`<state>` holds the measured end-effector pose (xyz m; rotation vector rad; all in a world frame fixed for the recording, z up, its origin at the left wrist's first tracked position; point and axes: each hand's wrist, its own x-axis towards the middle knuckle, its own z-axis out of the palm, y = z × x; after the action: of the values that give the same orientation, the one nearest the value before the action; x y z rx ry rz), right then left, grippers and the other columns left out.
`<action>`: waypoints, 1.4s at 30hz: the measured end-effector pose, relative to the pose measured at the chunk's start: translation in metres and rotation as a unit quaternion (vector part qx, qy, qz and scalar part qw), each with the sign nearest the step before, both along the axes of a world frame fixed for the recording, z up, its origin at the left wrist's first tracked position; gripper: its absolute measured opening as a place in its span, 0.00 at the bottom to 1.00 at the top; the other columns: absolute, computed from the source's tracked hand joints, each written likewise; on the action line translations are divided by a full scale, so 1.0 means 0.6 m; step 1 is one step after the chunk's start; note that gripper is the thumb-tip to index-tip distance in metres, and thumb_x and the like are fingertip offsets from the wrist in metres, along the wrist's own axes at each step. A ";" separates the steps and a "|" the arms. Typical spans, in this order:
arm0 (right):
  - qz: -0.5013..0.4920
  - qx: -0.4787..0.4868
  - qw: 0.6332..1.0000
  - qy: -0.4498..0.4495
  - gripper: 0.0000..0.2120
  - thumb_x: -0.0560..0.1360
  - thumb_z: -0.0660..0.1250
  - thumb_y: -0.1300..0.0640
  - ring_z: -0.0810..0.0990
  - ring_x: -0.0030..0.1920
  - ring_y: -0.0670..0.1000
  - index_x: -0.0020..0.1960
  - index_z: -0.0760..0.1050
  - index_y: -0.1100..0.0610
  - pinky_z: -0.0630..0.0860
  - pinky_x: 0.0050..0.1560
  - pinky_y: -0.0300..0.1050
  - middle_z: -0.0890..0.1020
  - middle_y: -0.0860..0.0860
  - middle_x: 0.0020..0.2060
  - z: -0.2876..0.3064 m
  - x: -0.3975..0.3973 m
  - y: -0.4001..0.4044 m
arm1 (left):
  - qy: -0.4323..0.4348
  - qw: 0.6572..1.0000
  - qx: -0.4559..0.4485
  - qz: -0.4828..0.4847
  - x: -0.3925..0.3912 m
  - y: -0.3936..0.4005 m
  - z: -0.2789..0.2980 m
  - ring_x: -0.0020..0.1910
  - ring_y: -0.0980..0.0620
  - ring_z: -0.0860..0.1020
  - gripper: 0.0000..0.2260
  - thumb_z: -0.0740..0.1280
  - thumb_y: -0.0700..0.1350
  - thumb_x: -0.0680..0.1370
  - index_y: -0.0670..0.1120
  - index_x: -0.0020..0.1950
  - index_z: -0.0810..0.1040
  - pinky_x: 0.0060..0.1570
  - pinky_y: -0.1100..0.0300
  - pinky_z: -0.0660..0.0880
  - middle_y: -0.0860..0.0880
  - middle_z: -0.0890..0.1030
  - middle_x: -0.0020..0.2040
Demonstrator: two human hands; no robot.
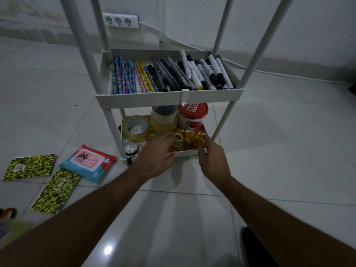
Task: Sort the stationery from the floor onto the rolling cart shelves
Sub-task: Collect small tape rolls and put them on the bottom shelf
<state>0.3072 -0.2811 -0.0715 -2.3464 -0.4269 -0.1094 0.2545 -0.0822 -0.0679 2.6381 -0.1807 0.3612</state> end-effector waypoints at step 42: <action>0.388 -0.042 0.917 0.085 0.10 0.77 0.68 0.55 0.81 0.44 0.51 0.56 0.82 0.57 0.78 0.48 0.48 0.85 0.51 0.49 -0.073 -0.405 0.474 | 0.166 0.911 -0.070 0.370 -0.574 0.376 -0.085 0.60 0.47 0.75 0.40 0.75 0.67 0.61 0.51 0.68 0.72 0.57 0.49 0.76 0.50 0.76 0.62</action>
<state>0.0641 0.0035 -0.1154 -2.0714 -1.2483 0.4939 -0.0897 0.1433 -0.1190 2.4751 0.9399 0.1404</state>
